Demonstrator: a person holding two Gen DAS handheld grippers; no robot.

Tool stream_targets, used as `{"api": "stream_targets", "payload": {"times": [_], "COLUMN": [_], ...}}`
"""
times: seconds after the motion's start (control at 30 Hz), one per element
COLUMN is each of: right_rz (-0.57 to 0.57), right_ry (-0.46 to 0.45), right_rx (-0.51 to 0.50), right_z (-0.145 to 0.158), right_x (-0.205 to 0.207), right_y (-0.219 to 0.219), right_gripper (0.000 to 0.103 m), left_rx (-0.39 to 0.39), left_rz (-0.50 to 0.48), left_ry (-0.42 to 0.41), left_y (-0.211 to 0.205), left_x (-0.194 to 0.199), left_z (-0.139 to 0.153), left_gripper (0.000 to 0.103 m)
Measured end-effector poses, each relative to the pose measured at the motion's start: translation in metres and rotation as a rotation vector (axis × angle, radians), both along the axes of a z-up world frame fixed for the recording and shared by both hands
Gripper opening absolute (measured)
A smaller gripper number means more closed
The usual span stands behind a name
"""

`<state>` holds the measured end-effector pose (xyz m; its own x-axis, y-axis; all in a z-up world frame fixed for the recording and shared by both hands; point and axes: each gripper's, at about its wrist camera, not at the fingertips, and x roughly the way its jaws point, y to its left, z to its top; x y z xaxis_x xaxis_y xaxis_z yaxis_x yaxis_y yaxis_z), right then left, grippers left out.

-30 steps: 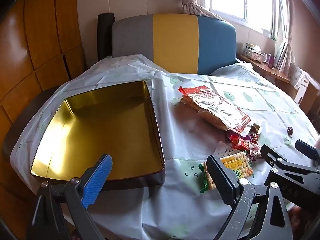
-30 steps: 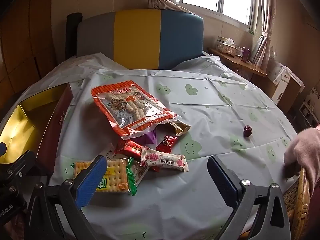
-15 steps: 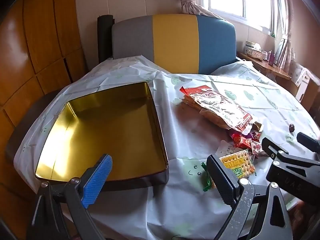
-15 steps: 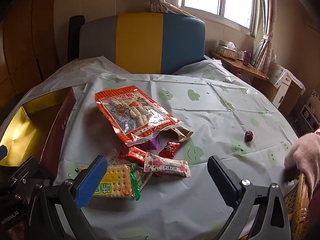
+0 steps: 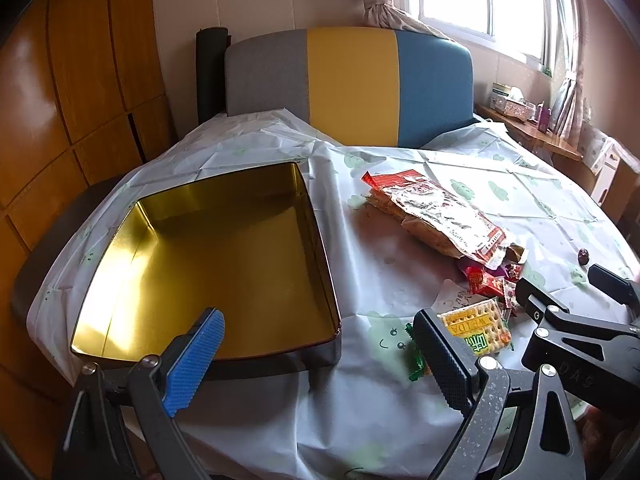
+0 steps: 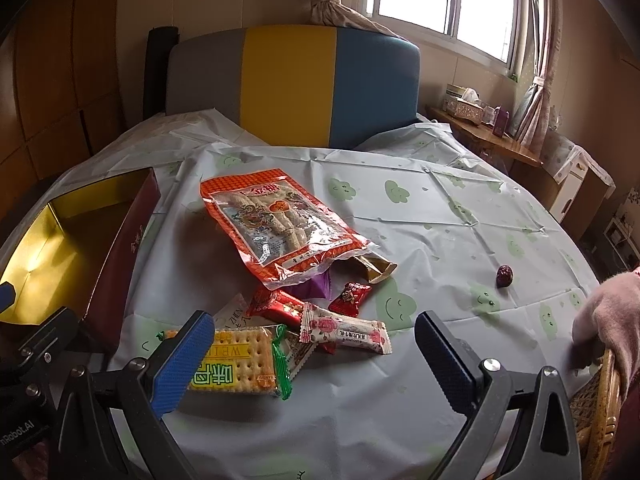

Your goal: Organize snacks

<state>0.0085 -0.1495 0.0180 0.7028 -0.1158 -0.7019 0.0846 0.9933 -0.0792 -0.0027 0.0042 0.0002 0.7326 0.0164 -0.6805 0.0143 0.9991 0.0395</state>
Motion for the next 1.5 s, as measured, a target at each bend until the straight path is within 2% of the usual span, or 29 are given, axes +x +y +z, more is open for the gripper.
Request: {"api": "stream_targets", "payload": {"times": [0.43, 1.5], "right_rz": [0.027, 0.006], "right_ry": [-0.005, -0.043], "right_rx": [-0.018, -0.029], "right_z": [-0.001, 0.013], "right_x": [0.004, 0.014], "right_y": [0.007, -0.012], "right_gripper": [0.102, 0.102], "left_rx": [-0.004, 0.015], "left_rz": [0.008, -0.006], "left_ry": [0.007, 0.017], "left_y": [0.002, -0.005], "left_x": [0.0, 0.002], "left_z": [-0.002, -0.001], "left_gripper": [0.096, 0.096]}}
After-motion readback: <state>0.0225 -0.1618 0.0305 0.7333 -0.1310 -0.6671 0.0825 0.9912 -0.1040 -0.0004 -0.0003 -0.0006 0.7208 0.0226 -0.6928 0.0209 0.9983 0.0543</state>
